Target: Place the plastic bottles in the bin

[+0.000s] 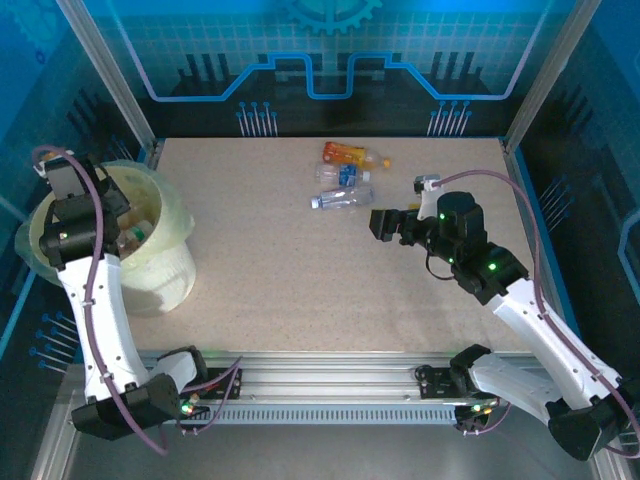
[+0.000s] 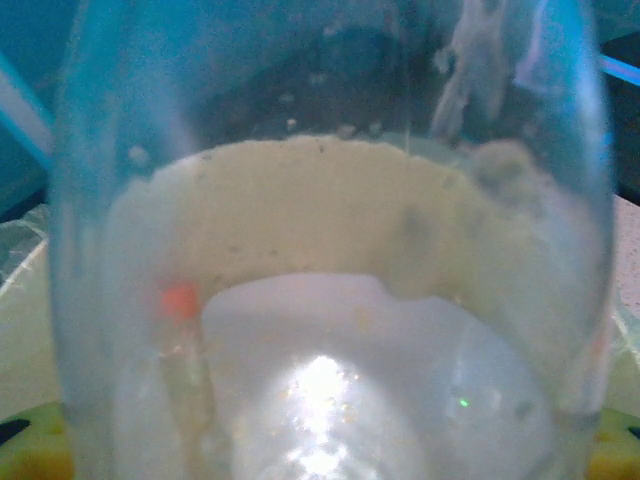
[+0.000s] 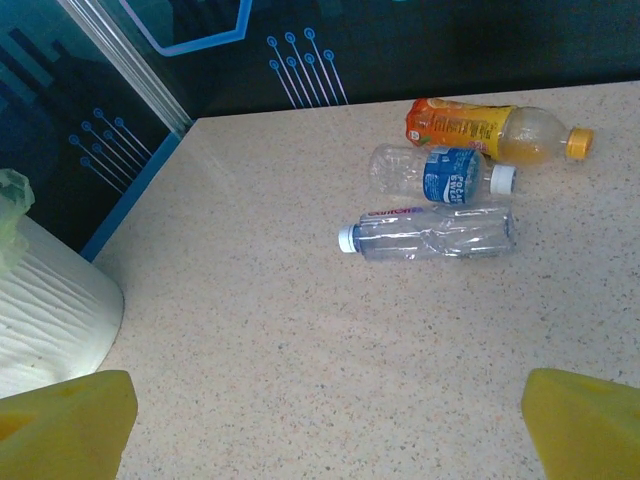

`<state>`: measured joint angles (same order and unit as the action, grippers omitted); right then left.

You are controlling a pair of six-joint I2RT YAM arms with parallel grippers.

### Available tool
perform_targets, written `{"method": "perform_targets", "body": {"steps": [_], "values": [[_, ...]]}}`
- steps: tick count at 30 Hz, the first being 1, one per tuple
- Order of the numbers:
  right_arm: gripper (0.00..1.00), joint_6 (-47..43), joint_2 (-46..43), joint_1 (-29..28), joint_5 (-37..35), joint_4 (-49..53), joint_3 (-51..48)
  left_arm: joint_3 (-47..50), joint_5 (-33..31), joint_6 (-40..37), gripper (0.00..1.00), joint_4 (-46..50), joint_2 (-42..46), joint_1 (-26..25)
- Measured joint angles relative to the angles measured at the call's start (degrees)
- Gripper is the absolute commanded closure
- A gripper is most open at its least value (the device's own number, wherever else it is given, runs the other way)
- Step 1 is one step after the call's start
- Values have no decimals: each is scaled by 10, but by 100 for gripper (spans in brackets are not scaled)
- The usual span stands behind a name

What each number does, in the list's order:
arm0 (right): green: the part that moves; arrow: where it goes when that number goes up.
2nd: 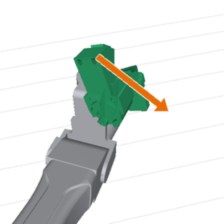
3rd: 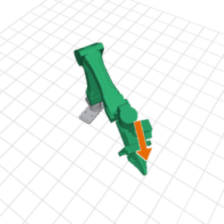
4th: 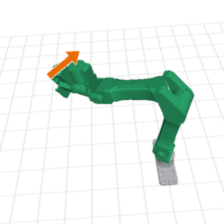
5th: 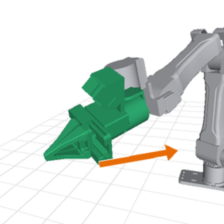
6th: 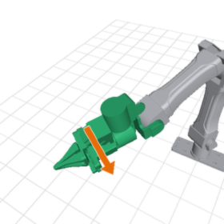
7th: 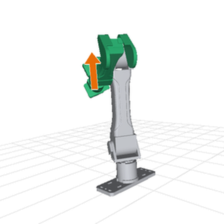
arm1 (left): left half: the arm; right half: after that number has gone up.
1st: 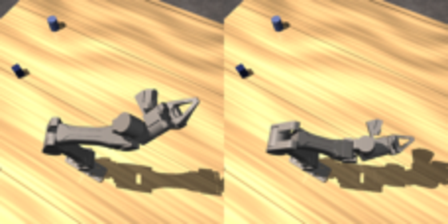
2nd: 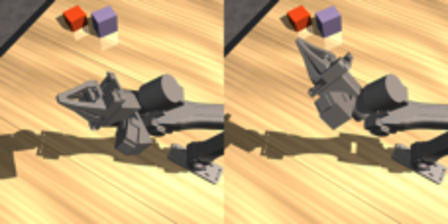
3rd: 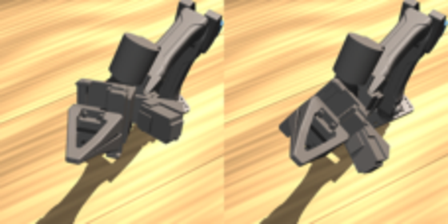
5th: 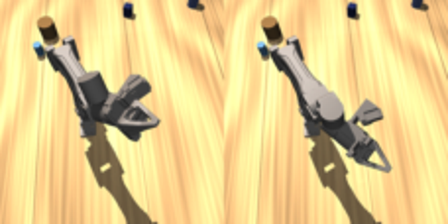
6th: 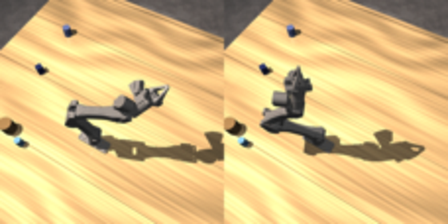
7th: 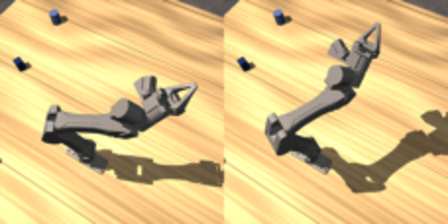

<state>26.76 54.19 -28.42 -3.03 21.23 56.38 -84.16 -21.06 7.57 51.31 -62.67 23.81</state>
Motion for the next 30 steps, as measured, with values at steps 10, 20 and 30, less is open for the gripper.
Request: {"method": "perform_targets", "body": {"steps": [10,20,30], "values": [[0,0,0,0,0,-3,-2,0,32,14,38,14,-20,1],[0,0,0,0,0,-14,-5,0,31,35,32,39,-75,21],[0,0,0,0,-7,-18,-6,-18,30,47,19,60,-110,23]]}}
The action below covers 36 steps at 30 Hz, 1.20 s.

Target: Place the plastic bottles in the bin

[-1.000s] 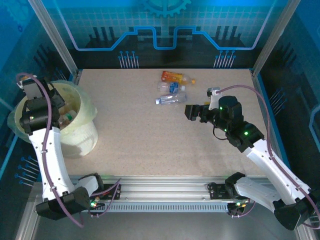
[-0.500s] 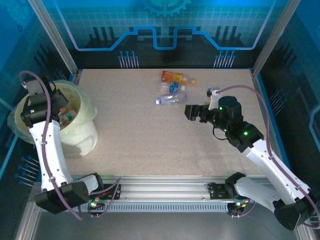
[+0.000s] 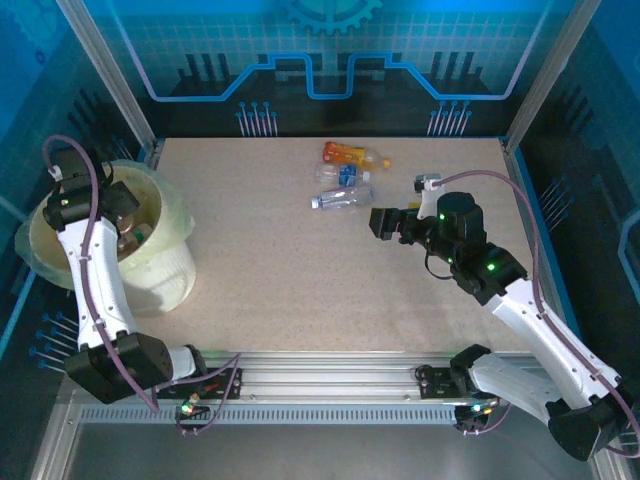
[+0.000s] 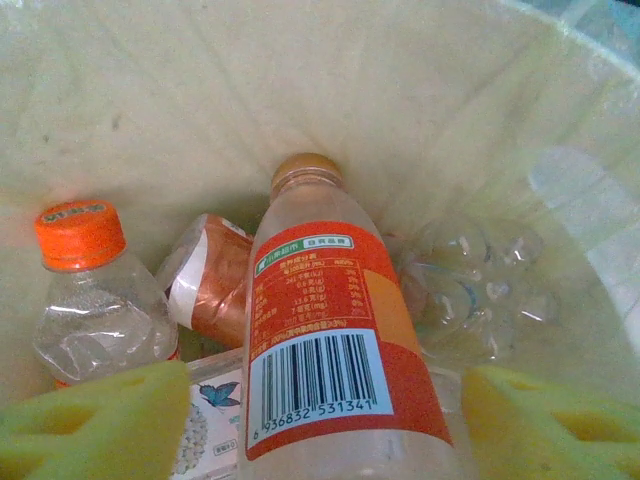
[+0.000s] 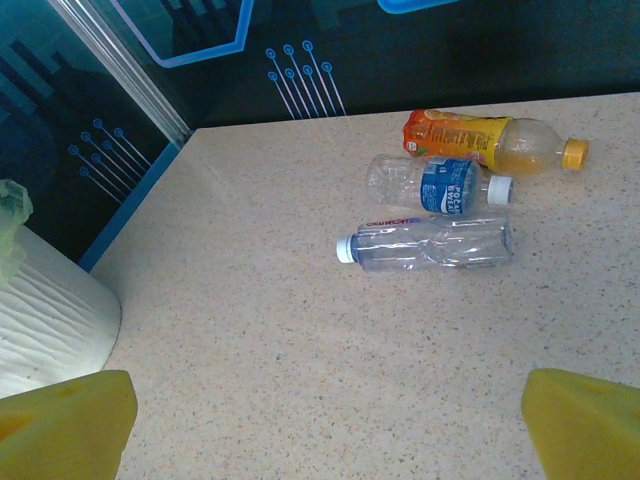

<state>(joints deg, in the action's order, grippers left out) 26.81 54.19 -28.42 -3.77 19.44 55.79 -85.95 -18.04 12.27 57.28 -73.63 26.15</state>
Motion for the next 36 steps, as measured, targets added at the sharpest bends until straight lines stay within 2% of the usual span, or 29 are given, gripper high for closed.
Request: {"method": "perform_targets", "body": {"steps": [7,16,20,26,36], "values": [[0,3,-3,0,-6,0,-5,-9,5,13,9,8,8,1],[0,19,-3,0,-23,-2,-18,-10,112,31,5,-1,99,-7],[0,24,-3,0,-30,-2,-22,-21,159,47,4,-9,126,-51],[0,30,-3,0,-36,-2,-26,-24,210,71,3,-32,125,-150],[0,32,-2,0,-38,-7,-33,15,336,132,1,-146,140,-238]]}}
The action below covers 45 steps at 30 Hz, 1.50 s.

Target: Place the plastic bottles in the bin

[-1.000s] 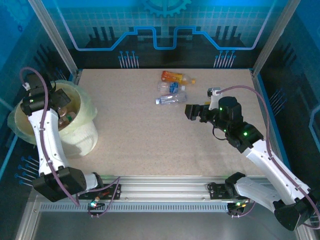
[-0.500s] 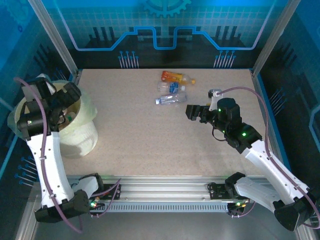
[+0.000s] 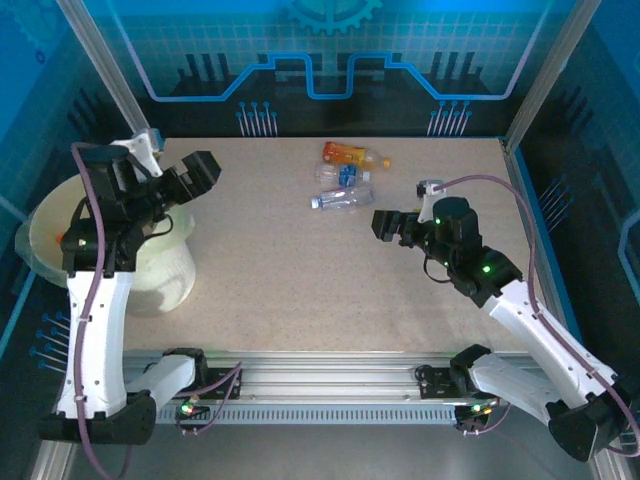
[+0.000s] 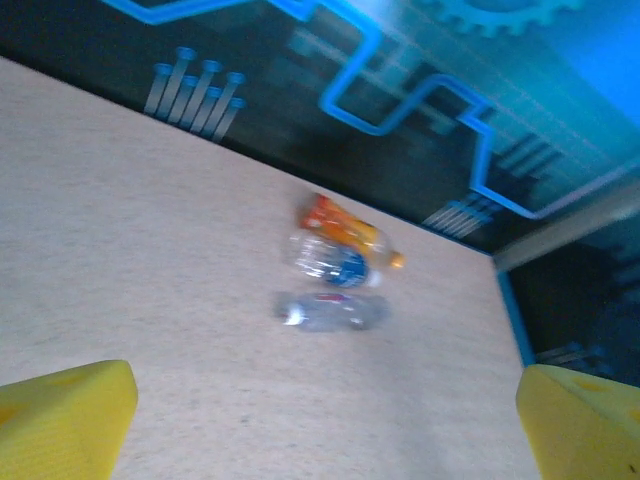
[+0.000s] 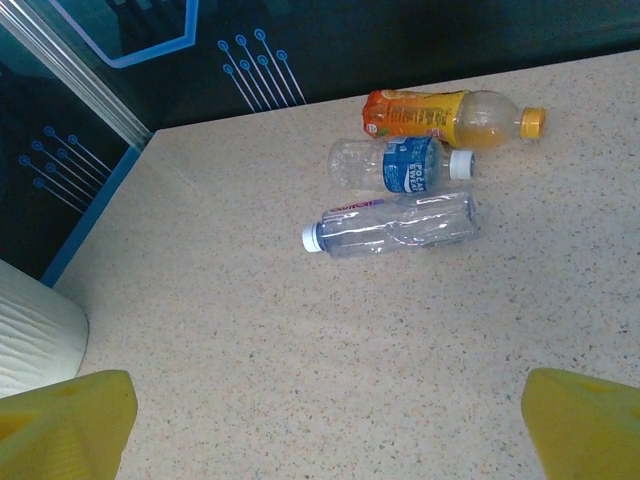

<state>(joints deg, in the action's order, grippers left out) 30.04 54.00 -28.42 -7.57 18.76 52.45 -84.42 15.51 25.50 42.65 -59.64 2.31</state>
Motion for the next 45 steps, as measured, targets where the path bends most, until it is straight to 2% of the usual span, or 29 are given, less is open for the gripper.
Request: {"method": "perform_targets", "body": {"steps": [5,10,16,23,35,45], "values": [[0,4,12,0,0,-2,-2,51,70,25,1,-84,0,-57],[0,9,43,3,1,-4,-2,100,101,42,1,-145,-5,-98],[0,20,99,16,4,-4,-2,167,110,65,1,-186,-7,-101],[0,30,196,46,18,-4,35,202,111,72,1,-187,4,-101],[0,42,328,82,42,-20,110,209,94,55,1,-161,30,-101],[0,131,417,91,42,-3,198,213,80,43,1,-144,30,-101]]}}
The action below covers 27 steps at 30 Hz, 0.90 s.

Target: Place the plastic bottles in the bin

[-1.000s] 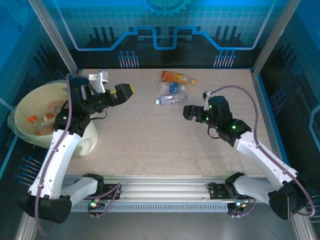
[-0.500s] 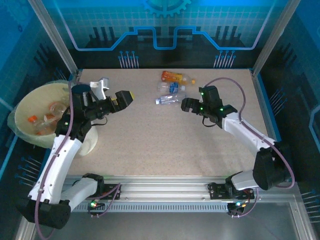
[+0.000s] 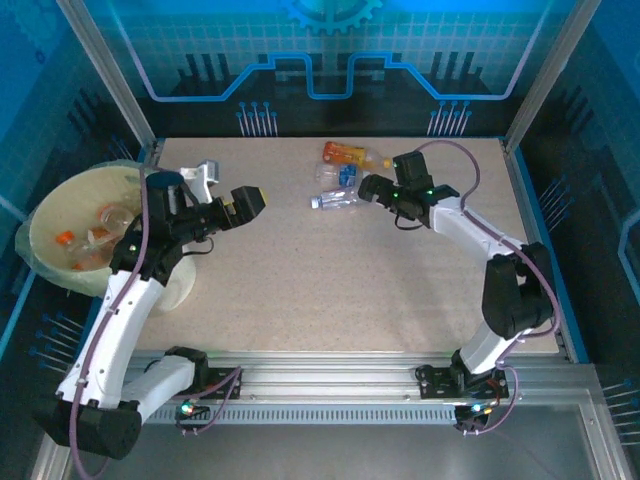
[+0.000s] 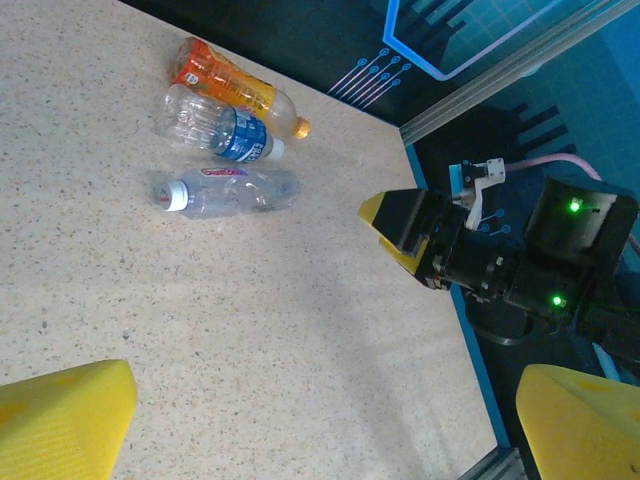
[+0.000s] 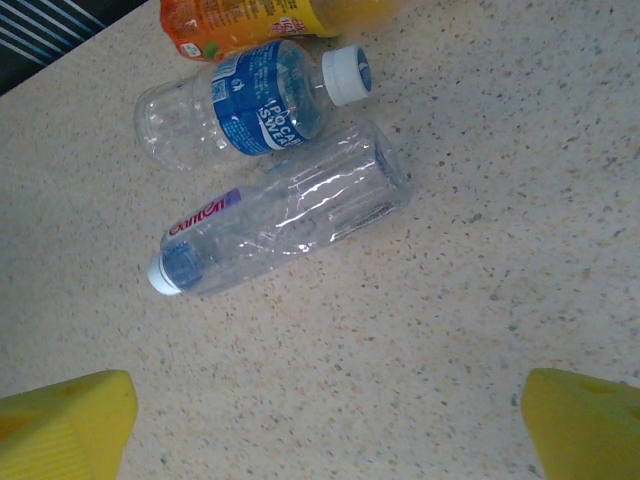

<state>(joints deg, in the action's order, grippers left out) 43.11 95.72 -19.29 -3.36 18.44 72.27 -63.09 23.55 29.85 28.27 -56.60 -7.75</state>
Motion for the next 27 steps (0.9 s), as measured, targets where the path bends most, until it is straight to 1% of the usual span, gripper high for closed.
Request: {"method": "perform_targets", "body": {"steps": [10,16,22,24,27], "values": [[0,168,128,-2,3,27,92,4,-16,-7,1,15,0,0],[0,246,216,-3,-5,54,174,7,-28,-18,1,24,0,0],[0,310,284,-4,-10,87,247,14,-38,-22,1,30,0,0],[2,328,302,-6,-12,102,271,16,-41,-26,1,31,0,0],[7,344,327,-8,-11,120,302,16,-43,-30,1,31,0,0]]}}
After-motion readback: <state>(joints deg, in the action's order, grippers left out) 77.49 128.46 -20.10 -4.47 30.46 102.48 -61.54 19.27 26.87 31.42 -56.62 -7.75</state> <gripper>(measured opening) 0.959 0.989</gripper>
